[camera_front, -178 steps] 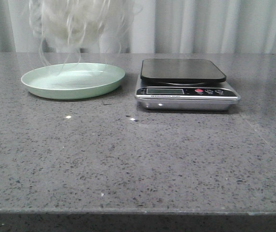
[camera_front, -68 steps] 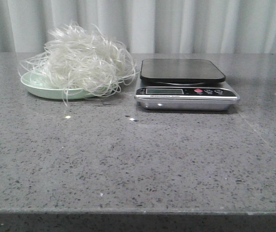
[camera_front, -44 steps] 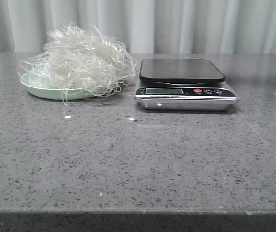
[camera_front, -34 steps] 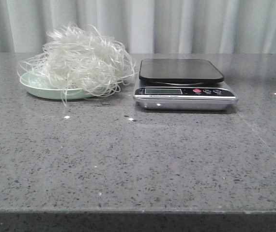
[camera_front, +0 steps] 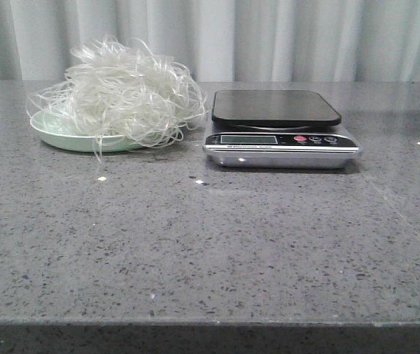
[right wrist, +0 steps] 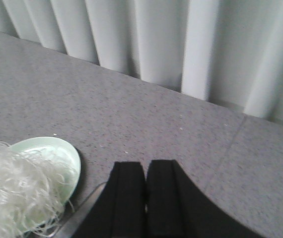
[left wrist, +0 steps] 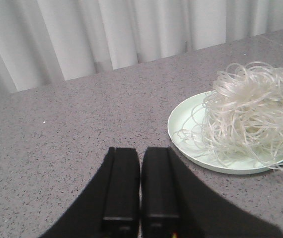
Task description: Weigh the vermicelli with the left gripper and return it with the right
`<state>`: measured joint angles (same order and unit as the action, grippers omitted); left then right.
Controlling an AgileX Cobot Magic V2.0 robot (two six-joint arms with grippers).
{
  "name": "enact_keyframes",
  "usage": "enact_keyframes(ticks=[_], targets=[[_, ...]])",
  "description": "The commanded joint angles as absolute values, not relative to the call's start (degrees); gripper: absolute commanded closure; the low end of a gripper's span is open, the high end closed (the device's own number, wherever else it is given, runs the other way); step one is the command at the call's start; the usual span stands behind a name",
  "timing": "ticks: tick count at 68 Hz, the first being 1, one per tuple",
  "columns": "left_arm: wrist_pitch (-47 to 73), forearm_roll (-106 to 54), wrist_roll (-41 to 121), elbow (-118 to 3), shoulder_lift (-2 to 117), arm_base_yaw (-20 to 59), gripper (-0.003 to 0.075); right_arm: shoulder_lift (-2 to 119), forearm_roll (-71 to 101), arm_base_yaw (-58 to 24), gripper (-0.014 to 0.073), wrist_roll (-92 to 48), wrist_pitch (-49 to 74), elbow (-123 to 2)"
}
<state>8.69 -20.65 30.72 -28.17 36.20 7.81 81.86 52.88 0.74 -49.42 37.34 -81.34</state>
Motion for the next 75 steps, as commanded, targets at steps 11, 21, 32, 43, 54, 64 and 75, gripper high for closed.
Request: enact_keyframes(ticks=[11, 21, 32, 43, 54, 64, 75], targets=[[4.8, -21.6, 30.1, -29.8, 36.0, 7.9, 0.0584, 66.0, 52.7, 1.4, 0.044, -49.2, 15.4, -61.8], [4.1, -21.6, 30.1, -29.8, 36.0, 7.9, 0.0584, 57.8, 51.7, 1.4, 0.044, -49.4, 7.2, -50.8], [4.0, -21.6, 30.1, -29.8, 36.0, 7.9, 0.0584, 50.4, 48.9, 1.4, 0.044, -49.4, 4.3, -41.6], [3.8, -21.6, 30.1, -29.8, 36.0, 7.9, 0.0583, 43.0, 47.1, 1.4, 0.044, -49.4, 2.3, -34.2], [2.6, -21.6, 29.9, -29.8, 36.0, 7.9, 0.0582, 33.6, 47.1, 1.4, 0.044, -50.2, -3.2, -27.6], [2.6, -21.6, 27.8, -29.8, 35.7, 7.9, 0.0582, 25.5, 47.1, 1.4, 0.0441, -51.5, -5.2, -21.9], [2.6, -21.6, 27.7, -29.8, 31.7, 7.9, 0.0582, 20.6, 47.1, 1.4, 0.0441, -51.5, -2.7, -18.2]])
